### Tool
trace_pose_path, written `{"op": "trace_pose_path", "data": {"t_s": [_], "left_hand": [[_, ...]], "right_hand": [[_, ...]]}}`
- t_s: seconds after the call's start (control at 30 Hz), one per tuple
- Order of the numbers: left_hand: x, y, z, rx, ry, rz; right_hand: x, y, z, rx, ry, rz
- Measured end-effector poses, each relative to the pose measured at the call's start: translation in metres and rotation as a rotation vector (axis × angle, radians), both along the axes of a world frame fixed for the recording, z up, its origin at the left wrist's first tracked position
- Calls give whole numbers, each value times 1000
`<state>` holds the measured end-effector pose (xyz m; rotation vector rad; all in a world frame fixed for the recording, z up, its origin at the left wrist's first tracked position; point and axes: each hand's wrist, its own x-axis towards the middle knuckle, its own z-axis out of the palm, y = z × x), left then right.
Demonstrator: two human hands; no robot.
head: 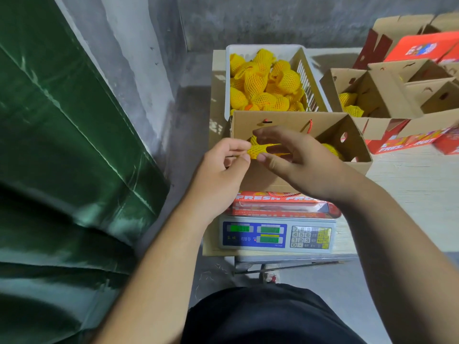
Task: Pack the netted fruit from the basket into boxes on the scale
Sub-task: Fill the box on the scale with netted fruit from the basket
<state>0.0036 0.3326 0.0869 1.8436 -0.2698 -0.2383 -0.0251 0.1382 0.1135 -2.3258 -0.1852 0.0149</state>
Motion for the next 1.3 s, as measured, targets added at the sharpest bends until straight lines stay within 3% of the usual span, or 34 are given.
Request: {"op": "trace_pose_path", "data": {"t_s": [0.37,0.6,0.7,0.8,0.87,0.93,1.0,1.13,1.3], "left_hand": [[34,-23,-3,-4,-67,47],[113,-67,8,233,-123,-128],[161,-91,15,323,-171,-168],[213,-123,10,469,-239,-176],[250,-148,-5,650,-249,-229],[284,-173,-28,840,-162,-365],[310,-190,-57,1046,-53,-532],[336,-204,-104,1442,-109,-894],[335,-215,-122,1619,-191,-898]], "right_hand": [[26,-31,1,82,-5,4],[94,-109,-2,86,-26,-63],[147,-160,-20,-67,-56,-127],[206,-209,-52,-290,37,-185],[238,-228,-78,-538,157,-122],[259,-238,-107,-881,215,30],[273,-239,-126,-1078,221,135],[286,-237,-138,-1285,166,301],[290,-229,-144,-1309,130,454]]}}
